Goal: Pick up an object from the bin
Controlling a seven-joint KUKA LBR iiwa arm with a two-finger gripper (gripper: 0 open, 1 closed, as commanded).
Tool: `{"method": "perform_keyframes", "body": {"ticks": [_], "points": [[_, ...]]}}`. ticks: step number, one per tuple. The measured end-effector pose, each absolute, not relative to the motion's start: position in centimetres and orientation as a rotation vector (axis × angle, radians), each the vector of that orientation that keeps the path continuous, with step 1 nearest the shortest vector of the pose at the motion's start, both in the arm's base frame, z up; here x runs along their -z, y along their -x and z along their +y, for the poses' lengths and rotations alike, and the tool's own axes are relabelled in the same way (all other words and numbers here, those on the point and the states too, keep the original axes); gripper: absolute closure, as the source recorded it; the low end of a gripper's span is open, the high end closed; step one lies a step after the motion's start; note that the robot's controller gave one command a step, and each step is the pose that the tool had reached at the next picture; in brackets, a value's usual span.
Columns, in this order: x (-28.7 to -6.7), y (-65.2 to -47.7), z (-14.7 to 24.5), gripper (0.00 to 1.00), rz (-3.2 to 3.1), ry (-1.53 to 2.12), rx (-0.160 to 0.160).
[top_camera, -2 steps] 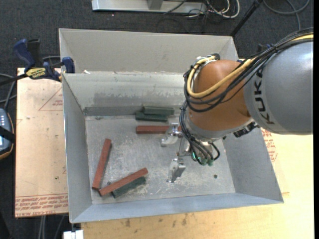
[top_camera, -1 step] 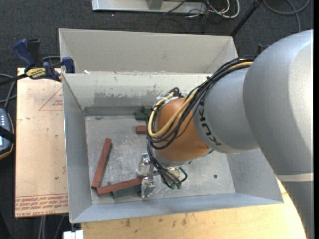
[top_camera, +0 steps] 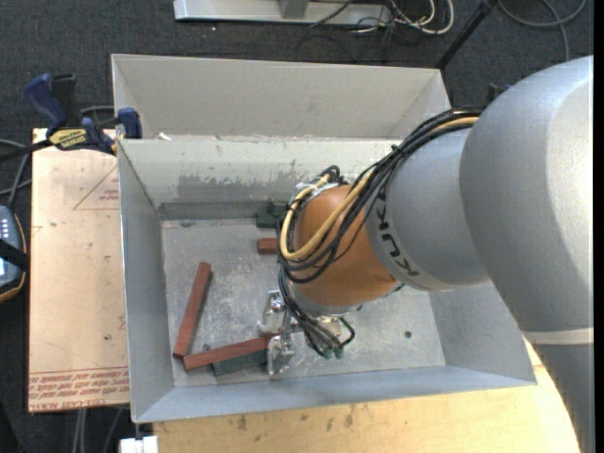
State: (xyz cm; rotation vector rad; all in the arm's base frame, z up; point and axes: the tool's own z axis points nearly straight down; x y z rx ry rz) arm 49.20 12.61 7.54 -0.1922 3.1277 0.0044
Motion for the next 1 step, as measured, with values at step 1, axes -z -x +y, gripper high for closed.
{"method": "perform_keyframes", "body": {"ticks": [1], "points": [[-23.61,-50.96,12.12,1.00,3.130,0.184,-0.002]]}}
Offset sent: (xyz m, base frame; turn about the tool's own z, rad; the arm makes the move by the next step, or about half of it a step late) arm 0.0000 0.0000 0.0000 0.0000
